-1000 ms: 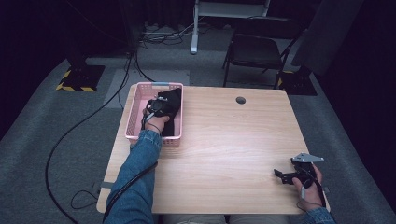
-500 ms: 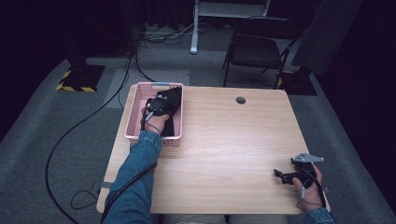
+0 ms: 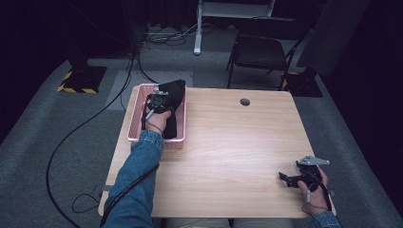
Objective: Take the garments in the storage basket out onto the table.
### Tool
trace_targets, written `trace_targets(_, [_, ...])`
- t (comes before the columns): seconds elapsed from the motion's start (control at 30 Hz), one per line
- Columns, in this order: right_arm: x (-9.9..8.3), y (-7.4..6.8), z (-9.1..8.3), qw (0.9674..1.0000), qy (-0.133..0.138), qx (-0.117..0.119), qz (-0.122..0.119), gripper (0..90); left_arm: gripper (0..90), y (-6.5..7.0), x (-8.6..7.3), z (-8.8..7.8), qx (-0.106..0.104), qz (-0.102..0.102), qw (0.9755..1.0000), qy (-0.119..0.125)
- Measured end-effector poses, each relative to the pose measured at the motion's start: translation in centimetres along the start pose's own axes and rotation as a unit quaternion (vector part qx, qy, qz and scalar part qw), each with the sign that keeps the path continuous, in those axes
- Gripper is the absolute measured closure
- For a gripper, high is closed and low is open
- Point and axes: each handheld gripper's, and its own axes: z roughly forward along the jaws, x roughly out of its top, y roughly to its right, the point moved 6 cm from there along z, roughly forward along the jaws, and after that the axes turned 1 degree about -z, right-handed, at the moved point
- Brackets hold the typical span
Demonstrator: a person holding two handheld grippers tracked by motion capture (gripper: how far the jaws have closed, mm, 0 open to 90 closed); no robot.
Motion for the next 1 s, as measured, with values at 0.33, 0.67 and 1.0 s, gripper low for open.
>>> trace_targets(0.33, [0.0,0.0,0.0,1.0,0.0,0.0,0.0,0.0,58.0,1.9,2.1,-2.1,-0.008,0.014,0.9988,0.047])
trace_targets(0.67, [0.0,0.0,0.0,1.0,0.0,0.0,-0.001,0.0,57.6,4.0,4.2,-3.9,-0.026,0.03,0.9968,0.07])
trace_targets(1.0, [0.0,0.0,0.0,1.0,0.0,0.0,0.0,0.0,57.4,6.3,5.5,-5.1,-0.052,0.041,0.9938,0.09])
